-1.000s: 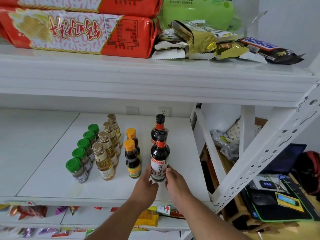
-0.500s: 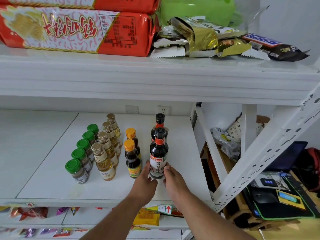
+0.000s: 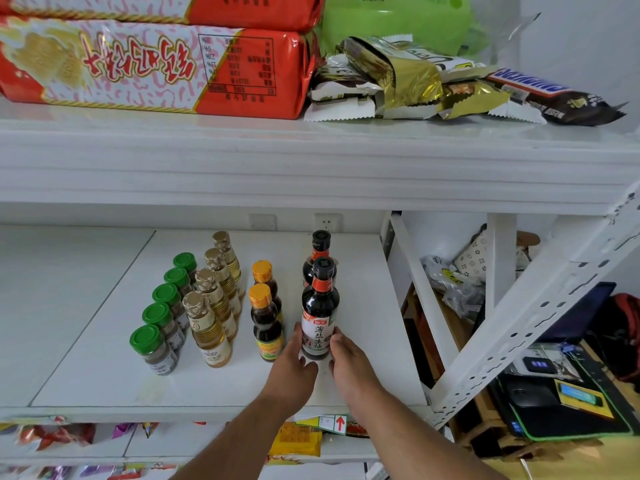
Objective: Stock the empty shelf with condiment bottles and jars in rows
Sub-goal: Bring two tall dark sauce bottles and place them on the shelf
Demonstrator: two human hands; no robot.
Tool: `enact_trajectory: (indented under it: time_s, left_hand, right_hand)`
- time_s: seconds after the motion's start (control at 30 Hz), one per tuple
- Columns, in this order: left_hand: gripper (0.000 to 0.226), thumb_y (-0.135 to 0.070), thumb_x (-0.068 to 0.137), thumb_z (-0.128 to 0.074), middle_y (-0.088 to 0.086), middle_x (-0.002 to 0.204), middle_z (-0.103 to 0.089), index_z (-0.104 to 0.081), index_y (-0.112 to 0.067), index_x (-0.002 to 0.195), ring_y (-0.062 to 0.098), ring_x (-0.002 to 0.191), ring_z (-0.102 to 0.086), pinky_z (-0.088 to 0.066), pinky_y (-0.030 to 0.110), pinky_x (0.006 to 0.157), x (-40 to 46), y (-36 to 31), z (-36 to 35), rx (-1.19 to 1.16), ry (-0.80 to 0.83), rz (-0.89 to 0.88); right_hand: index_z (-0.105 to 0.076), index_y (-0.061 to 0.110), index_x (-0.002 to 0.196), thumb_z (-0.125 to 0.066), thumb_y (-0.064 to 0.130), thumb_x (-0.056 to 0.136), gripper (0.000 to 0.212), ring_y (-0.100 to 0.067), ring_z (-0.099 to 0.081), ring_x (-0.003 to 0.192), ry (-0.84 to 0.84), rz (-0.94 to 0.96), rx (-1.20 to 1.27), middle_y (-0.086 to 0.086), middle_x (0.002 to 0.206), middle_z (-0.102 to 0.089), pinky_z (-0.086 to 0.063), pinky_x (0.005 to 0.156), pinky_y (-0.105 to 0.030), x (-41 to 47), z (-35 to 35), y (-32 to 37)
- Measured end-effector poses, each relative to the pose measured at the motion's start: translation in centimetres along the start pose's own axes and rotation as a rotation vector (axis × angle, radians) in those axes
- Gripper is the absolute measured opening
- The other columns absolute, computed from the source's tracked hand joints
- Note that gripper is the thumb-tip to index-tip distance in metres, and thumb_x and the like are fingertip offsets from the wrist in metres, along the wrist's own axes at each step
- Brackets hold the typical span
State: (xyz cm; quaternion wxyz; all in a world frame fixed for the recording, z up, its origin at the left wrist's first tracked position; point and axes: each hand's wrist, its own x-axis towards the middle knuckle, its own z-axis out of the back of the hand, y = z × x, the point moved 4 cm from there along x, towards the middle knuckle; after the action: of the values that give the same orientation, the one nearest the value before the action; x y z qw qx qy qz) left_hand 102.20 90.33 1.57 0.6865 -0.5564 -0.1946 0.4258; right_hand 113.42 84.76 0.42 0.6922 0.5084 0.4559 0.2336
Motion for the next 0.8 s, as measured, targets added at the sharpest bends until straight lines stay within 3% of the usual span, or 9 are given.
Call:
enact_trajectory:
  time_s: [0.3,0.4,0.47,0.6,0.7,0.8]
  left_hand:
    - [0.078,0.004,0.086,-0.052,-0.016,0.139,-0.057,-0.035,-0.034,0.153,0.009,0.130,-0.052,-0.040,0.041,0.116,0.4,0.9,-0.2,-0.007,-0.002,0.048]
    - [0.077,0.002,0.088,-0.055,-0.017,0.143,-0.053,-0.032,-0.029,0.155,0.005,0.134,-0.047,-0.033,0.034,0.119,-0.1,1.3,-0.2,-0.015,0.006,0.090]
    - [0.075,-0.001,0.090,-0.056,-0.021,0.145,-0.050,-0.033,-0.030,0.155,0.004,0.138,-0.044,-0.032,0.031,0.119,-1.0,1.0,-0.3,-0.027,-0.005,0.103]
    - [0.071,-0.012,0.097,-0.058,-0.017,0.146,-0.038,-0.026,-0.025,0.158,0.010,0.146,-0.031,-0.030,0.024,0.111,-4.4,1.0,-0.7,-0.071,-0.106,0.153]
    - [0.076,-0.024,0.096,-0.062,-0.007,0.162,-0.031,-0.020,-0.025,0.160,0.010,0.147,-0.032,-0.033,0.029,0.115,-8.0,1.5,-1.4,-0.097,-0.211,0.180]
    - [0.074,-0.027,0.096,-0.064,-0.008,0.159,-0.036,-0.026,-0.026,0.159,0.006,0.144,-0.034,-0.036,0.027,0.110,-12.5,1.9,-1.7,-0.090,-0.349,0.182]
  right_hand:
    - [-0.054,0.032,0.143,-0.037,0.033,0.111,0.037,-0.010,-0.049,0.123,-0.014,-0.026,0.019,0.014,0.124,-0.056,-0.037,0.119,-0.039,-0.2,0.0,-0.1]
    - [-0.050,0.028,0.149,-0.038,0.035,0.110,0.041,-0.011,-0.048,0.126,-0.019,-0.024,-0.025,0.008,0.141,-0.055,-0.036,0.120,-0.039,-1.0,0.3,-0.1]
    - [-0.044,0.026,0.154,-0.037,0.037,0.110,0.046,-0.017,-0.045,0.139,-0.004,-0.025,-0.086,0.002,0.156,-0.046,-0.034,0.121,-0.040,-1.7,0.7,-0.1]
    - [-0.038,0.024,0.156,-0.036,0.039,0.109,0.050,-0.020,-0.040,0.145,0.068,0.024,-0.241,0.000,0.161,-0.040,-0.033,0.118,-0.037,-3.9,1.6,-0.2]
    - [-0.035,0.020,0.158,-0.040,0.044,0.108,0.056,-0.017,-0.039,0.147,0.147,0.085,-0.349,0.001,0.163,-0.038,-0.030,0.117,-0.032,-5.7,2.4,-0.7]
    - [-0.035,0.018,0.158,-0.043,0.046,0.106,0.059,-0.016,-0.039,0.147,0.254,0.141,-0.452,-0.001,0.163,-0.038,-0.030,0.119,-0.032,-7.6,2.5,-2.0]
